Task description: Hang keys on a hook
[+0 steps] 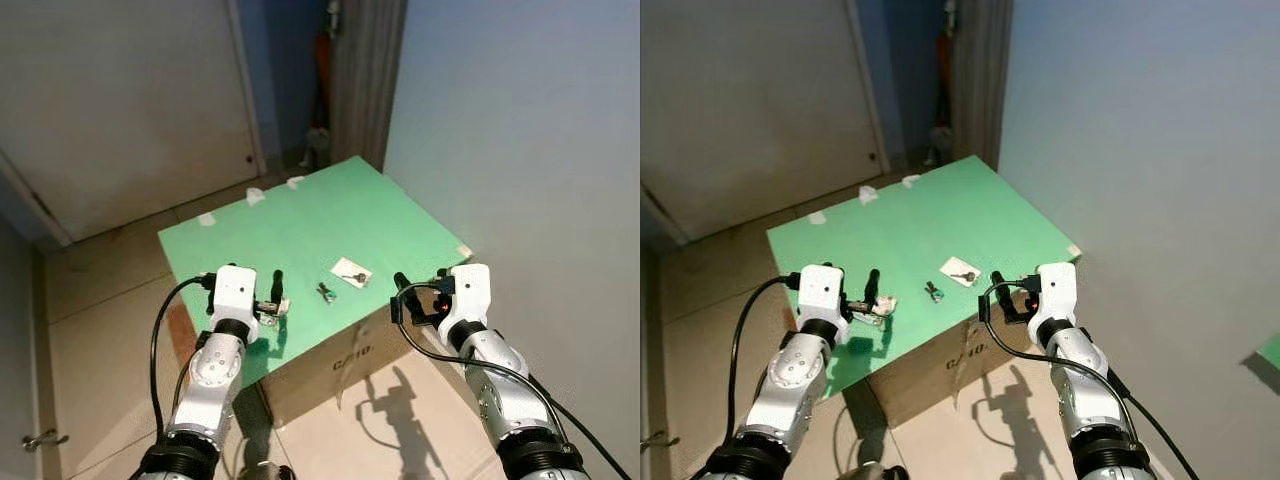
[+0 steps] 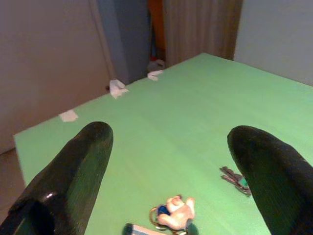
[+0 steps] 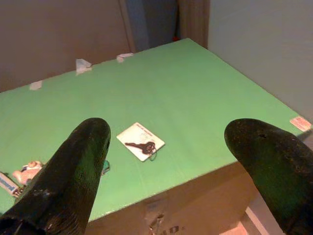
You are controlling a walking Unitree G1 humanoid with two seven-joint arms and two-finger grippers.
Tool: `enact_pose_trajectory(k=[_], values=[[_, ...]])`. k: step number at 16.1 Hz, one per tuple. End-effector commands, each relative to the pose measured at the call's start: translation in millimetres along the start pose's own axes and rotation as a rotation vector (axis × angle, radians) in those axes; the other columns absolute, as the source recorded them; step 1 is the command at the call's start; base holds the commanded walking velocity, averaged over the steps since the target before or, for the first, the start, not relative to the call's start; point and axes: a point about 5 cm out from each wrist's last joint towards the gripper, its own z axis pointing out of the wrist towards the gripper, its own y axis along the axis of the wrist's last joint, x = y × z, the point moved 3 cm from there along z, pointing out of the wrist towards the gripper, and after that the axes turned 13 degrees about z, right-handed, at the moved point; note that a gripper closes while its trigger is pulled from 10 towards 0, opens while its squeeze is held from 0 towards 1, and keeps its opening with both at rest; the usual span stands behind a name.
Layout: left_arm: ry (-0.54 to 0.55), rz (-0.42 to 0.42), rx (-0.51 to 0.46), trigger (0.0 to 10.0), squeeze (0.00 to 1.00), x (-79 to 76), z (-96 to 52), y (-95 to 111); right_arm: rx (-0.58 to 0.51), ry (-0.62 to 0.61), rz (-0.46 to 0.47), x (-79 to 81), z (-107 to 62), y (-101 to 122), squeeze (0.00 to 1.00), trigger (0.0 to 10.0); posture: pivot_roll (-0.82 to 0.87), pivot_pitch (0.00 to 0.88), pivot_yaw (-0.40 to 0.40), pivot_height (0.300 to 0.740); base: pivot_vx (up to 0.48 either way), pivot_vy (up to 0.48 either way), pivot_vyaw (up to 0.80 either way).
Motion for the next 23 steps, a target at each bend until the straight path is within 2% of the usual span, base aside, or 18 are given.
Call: enact_pose_trajectory(k=[1,2,3,7,8,10,13,16,18,19,23], values=[[-0.006,-0.01,0.01,10.0,1.0,0.8,1.1,-0.1,0.004,-0.006,0.006,-0.1,1.7,0.8,0.0,10.0,-0.2,0.027,0.065,0.74,0.0,0.0,0.0],[-0.015,-0.01,-0.001,10.0,1.0,-0.5,1.1,1.5,0.005,-0.001,-0.003,0.8,1.3,0.5,0.0,10.0,-0.2,0.028,0.067,0.74,0.0,0.0,0.0],[-0.005,-0.006,-0.004,10.0,0.0,0.8,1.6,2.8,0.005,0.005,-0.011,2.0,1.1,0.2,0.0,10.0,-0.2,0.03,0.067,0.74,0.0,0.0,0.0],[-0.009,0.006,-0.017,10.0,0.0,0.7,6.0,8.3,0.001,0.013,-0.001,4.4,1.5,-0.1,0.0,10.0,-0.2,0.029,0.072,0.74,0.0,0.0,0.0],[-0.021,-0.034,-0.014,10.0,0.0,-0.4,6.3,8.4,0.002,0.013,-0.001,4.5,1.4,-0.2,0.0,10.0,-0.2,0.031,0.073,0.74,0.0,0.0,0.0],[-0.005,-0.013,-0.005,10.0,0.0,3.2,6.9,6.9,0.004,0.012,-0.002,4.2,0.3,-1.3,0.0,10.0,-0.2,0.033,0.074,0.74,0.476,0.0,0.0],[-0.032,0.024,-0.013,10.0,0.0,-2.8,11.1,11.5,0.006,0.015,-0.003,5.3,0.5,-2.2,0.0,10.0,-0.2,0.036,0.077,0.74,0.48,0.0,0.0],[-0.045,0.016,-0.018,10.0,0.0,-5.3,13.7,14.5,0.01,0.019,-0.002,7.0,0.4,-4.2,0.0,10.0,-0.21,0.025,0.084,0.74,0.48,0.0,0.0],[-0.015,0.043,0.013,10.0,0.0,-2.9,15.6,11.1,0.015,0.02,-0.004,7.0,-0.4,-5.8,0.0,10.0,-0.21,0.016,0.086,0.74,0.24,0.0,0.0],[0.018,0.001,0.044,10.0,0.0,0.9,18.0,7.9,0.021,0.022,-0.005,5.6,-1.4,-6.4,0.0,10.0,-0.22,0.012,0.081,0.74,0.0,0.0,0.0],[0.107,-0.037,0.157,10.0,0.0,17.0,21.3,-11.9,0.063,0.055,-0.024,-6.9,-16.2,-7.2,0.0,10.0,-0.23,0.035,0.047,0.74,0.0,0.0,0.0]])
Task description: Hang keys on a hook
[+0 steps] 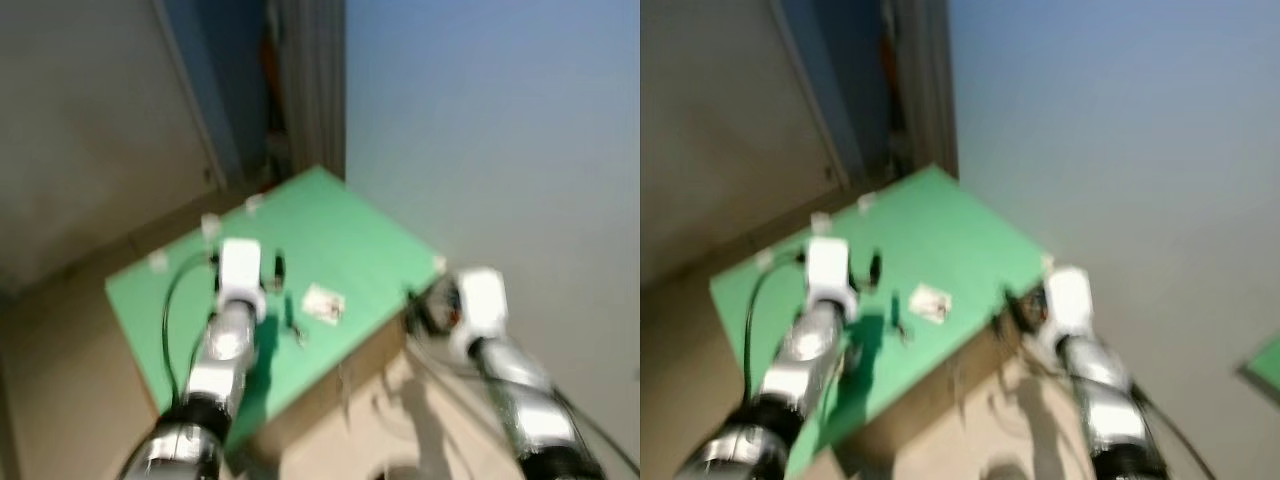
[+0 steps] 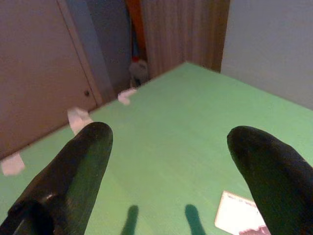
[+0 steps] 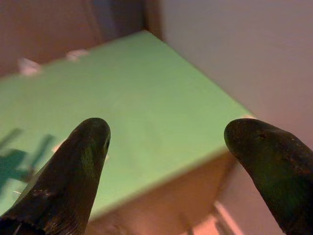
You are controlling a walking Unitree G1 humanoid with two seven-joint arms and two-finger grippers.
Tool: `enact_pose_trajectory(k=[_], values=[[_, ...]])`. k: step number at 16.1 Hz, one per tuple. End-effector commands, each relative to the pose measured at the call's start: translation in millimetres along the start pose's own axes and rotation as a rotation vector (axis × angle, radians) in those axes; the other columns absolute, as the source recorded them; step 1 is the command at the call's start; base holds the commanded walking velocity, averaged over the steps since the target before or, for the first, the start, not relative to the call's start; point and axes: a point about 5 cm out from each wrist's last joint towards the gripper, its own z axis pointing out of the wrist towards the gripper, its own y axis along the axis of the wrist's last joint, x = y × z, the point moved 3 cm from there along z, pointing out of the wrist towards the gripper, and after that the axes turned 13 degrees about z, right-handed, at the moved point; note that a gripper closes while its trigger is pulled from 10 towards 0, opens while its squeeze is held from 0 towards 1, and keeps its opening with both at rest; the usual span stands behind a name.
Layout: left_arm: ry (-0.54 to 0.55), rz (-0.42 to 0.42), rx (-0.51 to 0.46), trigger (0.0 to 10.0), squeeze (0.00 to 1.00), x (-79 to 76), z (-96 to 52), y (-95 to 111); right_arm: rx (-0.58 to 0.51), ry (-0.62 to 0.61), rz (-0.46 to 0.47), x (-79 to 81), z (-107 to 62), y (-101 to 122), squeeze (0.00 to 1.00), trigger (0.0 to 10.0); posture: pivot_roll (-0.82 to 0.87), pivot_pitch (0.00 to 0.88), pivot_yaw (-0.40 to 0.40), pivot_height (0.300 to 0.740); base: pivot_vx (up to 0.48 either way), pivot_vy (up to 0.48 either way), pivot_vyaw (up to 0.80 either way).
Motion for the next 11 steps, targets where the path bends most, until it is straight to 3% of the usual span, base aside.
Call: enact_pose_trajectory(k=[1,4,8,11], values=[[0.031,-0.005,0.089,10.0,0.0,10.2,-4.4,-23.4,0.007,0.047,0.02,9.3,0.5,0.7,0.0,10.0,-0.24,0.045,0.035,0.74,0.0,0.0,0.0],[0.023,0.009,0.188,10.0,0.0,7.2,-3.6,-40.4,0.04,0.063,-0.002,-3.9,-23.0,6.0,0.0,10.0,-0.28,0.116,0.0,0.74,0.0,0.0,0.0],[0.04,0.07,0.221,10.0,0.0,8.0,-5.6,-48.3,0.09,0.033,-0.018,-18.6,-55.1,4.0,0.0,10.0,-0.34,0.186,-0.025,0.74,0.0,0.0,0.0],[0.033,0.059,0.217,10.0,0.0,6.0,-1.6,-44.1,0.13,0.01,-0.027,-25.1,-83.2,6.1,0.0,10.0,-0.41,0.236,-0.046,0.74,0.0,0.0,0.0]])
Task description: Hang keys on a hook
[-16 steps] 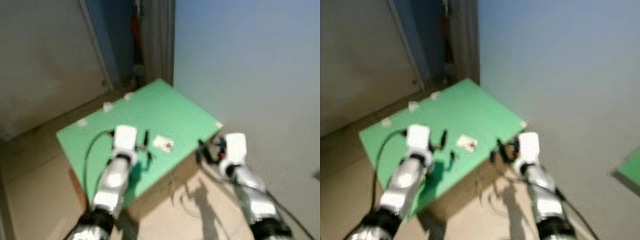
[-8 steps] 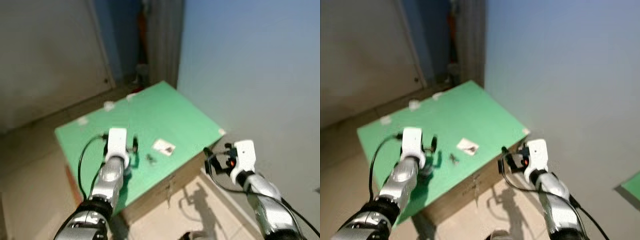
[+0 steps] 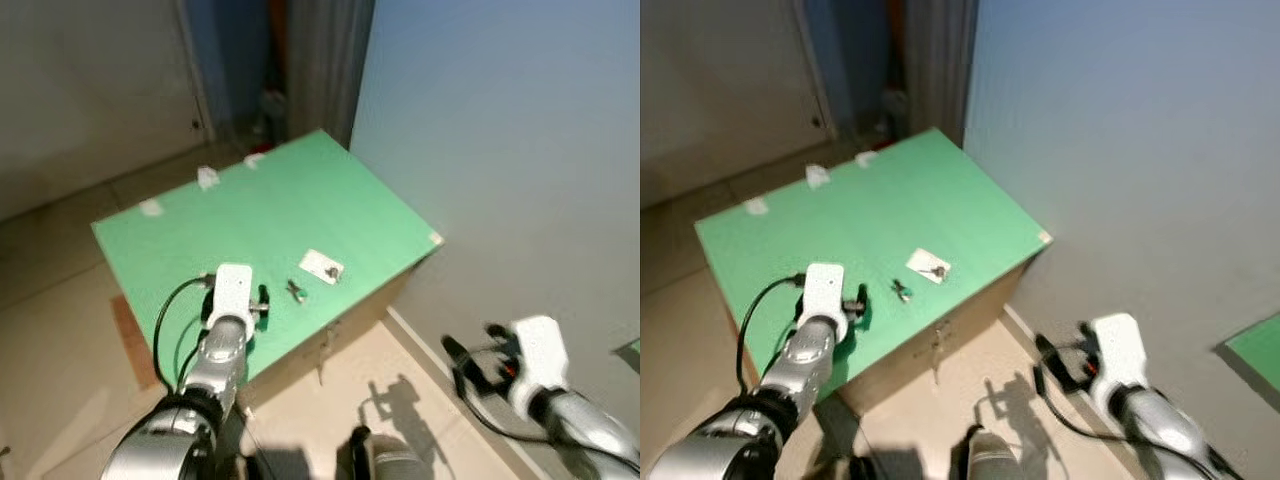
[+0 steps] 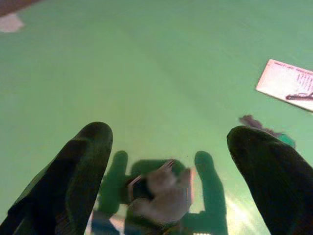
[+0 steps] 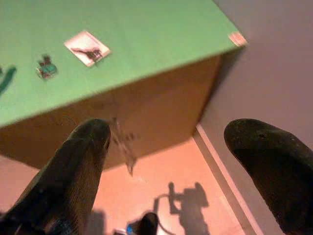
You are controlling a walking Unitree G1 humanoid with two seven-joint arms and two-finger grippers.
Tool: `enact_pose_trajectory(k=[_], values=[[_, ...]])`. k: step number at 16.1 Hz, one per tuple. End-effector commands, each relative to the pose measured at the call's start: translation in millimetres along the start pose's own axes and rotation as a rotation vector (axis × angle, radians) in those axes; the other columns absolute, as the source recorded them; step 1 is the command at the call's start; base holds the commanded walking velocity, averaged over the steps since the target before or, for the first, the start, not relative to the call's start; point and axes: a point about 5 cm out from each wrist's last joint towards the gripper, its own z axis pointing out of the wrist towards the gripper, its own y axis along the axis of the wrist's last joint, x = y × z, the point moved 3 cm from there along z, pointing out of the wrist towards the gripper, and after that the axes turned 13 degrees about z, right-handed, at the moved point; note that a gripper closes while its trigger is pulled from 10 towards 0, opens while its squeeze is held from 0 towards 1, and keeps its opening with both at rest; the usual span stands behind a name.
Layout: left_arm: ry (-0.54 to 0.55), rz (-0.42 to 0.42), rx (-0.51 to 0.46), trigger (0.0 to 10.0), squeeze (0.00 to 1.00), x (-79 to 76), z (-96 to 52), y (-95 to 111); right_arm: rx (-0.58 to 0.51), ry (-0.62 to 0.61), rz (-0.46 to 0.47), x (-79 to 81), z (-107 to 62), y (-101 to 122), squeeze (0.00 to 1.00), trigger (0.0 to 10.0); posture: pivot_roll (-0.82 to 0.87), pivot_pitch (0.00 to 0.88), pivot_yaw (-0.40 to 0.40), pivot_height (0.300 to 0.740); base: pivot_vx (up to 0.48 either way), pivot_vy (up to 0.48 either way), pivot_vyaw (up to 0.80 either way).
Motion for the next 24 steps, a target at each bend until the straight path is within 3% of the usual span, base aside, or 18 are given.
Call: enact_pose_trajectory(k=[1,4,6,12,19,21,22,23,24], values=[[-0.005,0.006,0.016,10.0,0.0,-2.2,-0.1,-2.4,-0.017,0.0,-0.002,-1.6,-7.9,8.8,0.0,10.0,-0.43,0.249,-0.051,0.74,0.0,0.0,0.0],[0.034,0.034,0.072,10.0,0.0,1.3,-0.5,-10.4,0.019,-0.035,0.001,-6.7,-30.3,5.5,0.0,10.0,-0.47,0.274,-0.052,0.74,0.0,0.0,0.0],[0.065,0.01,0.119,10.0,0.0,6.3,-0.8,-16.8,0.032,-0.047,0.014,-6.9,-35.5,4.8,0.0,10.0,-0.47,0.28,-0.045,0.74,0.0,0.0,0.0],[0.147,-0.001,0.204,10.0,0.0,17.0,-1.0,-24.2,0.063,-0.042,0.048,-1.5,-32.8,-1.4,0.0,10.0,-0.44,0.28,-0.04,0.74,0.0,0.0,0.0],[0.077,-0.026,0.182,10.0,0.0,7.0,-0.7,-22.3,0.083,-0.042,0.041,-0.6,-36.9,-2.0,0.0,10.0,-0.46,0.296,-0.049,0.74,0.0,0.0,0.0],[0.053,-0.082,0.237,10.0,0.0,1.2,-4.3,-33.1,0.092,-0.045,0.041,1.0,-41.1,-3.9,0.0,10.0,-0.48,0.303,-0.053,0.74,0.0,0.0,0.0],[0.053,-0.123,0.268,8.8,0.0,1.2,-6.1,-39.2,0.095,-0.046,0.041,1.4,-42.3,-4.0,0.0,10.0,-0.48,0.305,-0.053,0.74,0.0,0.0,0.0],[0.051,-0.139,0.271,0.0,0.0,1.1,-6.2,-39.7,0.096,-0.046,0.041,1.3,-42.4,-4.0,0.0,10.0,-0.48,0.306,-0.053,0.74,0.0,0.0,0.0],[0.039,-0.158,0.271,0.0,0.0,-0.1,-6.0,-39.4,0.097,-0.049,0.041,0.9,-42.3,-3.8,0.0,10.0,-0.48,0.306,-0.053,0.74,0.0,0.0,0.0]])
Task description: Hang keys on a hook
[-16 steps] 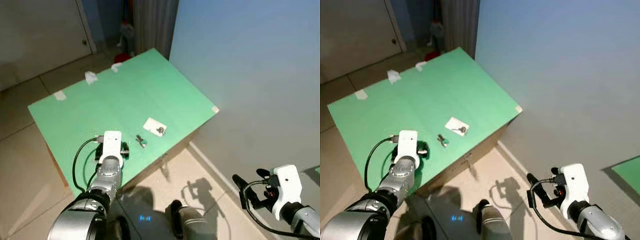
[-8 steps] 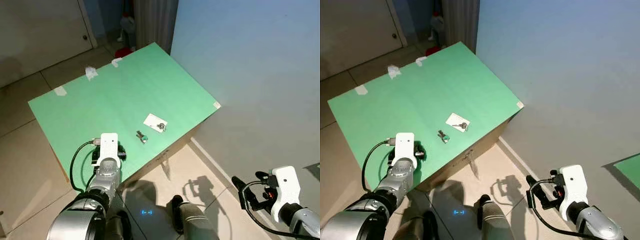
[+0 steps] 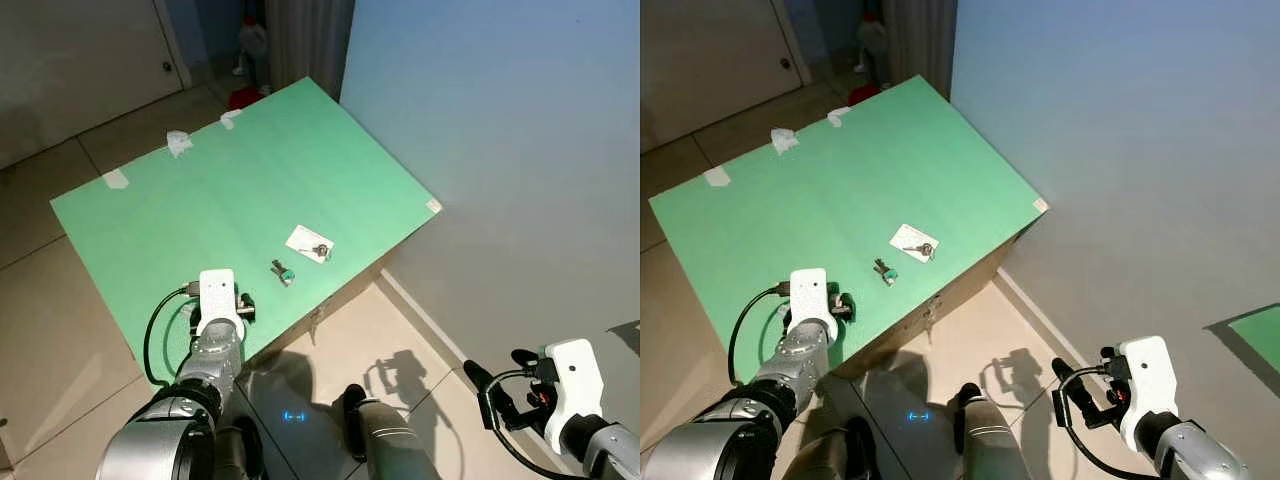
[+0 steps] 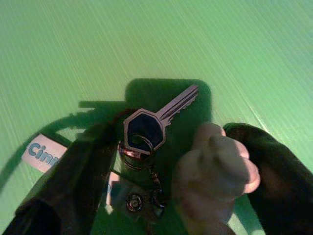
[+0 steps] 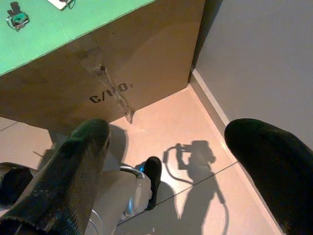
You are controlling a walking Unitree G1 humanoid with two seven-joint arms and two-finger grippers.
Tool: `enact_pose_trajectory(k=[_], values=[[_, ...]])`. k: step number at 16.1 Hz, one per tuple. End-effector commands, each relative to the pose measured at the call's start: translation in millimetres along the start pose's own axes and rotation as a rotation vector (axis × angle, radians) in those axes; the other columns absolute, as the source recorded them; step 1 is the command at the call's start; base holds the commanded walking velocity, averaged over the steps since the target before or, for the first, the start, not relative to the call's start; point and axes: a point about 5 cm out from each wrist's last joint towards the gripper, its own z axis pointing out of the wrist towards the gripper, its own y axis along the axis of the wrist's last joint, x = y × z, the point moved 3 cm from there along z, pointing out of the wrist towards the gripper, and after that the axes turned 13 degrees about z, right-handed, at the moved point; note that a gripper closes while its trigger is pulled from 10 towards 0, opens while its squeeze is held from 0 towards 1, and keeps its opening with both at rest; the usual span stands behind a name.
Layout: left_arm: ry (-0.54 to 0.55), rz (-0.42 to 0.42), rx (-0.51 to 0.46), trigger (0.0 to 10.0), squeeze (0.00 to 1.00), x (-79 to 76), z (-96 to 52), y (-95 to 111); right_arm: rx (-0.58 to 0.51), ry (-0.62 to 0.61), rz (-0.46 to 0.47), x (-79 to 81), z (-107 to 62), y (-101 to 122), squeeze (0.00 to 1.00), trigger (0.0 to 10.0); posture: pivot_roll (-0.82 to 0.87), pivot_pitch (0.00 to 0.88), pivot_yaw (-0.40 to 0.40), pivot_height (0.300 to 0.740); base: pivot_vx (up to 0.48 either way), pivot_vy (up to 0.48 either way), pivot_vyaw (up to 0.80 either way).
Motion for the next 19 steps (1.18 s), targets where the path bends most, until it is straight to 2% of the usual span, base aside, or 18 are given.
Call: enact_pose_trajectory(k=[1,5,9,13,17,19], values=[[-0.043,0.012,0.076,0.0,0.0,-7.1,-3.4,-19.7,0.018,-0.02,0.004,-3.5,-4.2,-2.5,0.0,10.0,-0.48,0.305,-0.052,0.74,0.0,0.0,0.0],[-0.086,0.072,0.052,0.0,0.0,-10.7,-3.5,-17.8,0.027,-0.016,0.009,-0.6,-2.5,-6.2,0.0,10.0,-0.47,0.286,-0.049,0.74,0.0,0.0,0.0],[-0.13,0.017,0.009,0.0,0.0,-20.5,-5.2,-12.2,0.035,-0.008,0.011,0.7,1.7,-6.8,0.0,10.0,-0.46,0.273,-0.051,0.74,0.0,0.0,0.0],[-0.073,0.03,0.025,0.0,0.0,-7.2,-4.6,-19.8,0.04,-0.009,0.006,-0.4,3.7,-7.6,0.0,10.0,-0.46,0.259,-0.048,0.74,0.0,0.0,0.0],[-0.039,0.128,-0.089,0.0,0.0,-4.1,-3.6,-0.7,0.034,0.0,0.025,3.0,10.6,-8.5,0.0,10.0,-0.43,0.252,-0.045,0.74,0.0,0.0,0.0],[-0.007,0.09,-0.141,0.0,0.0,-1.3,-3.3,12.1,0.029,0.014,0.029,6.3,18.6,-7.9,0.0,10.0,-0.41,0.244,-0.041,0.74,0.0,0.0,0.0]])
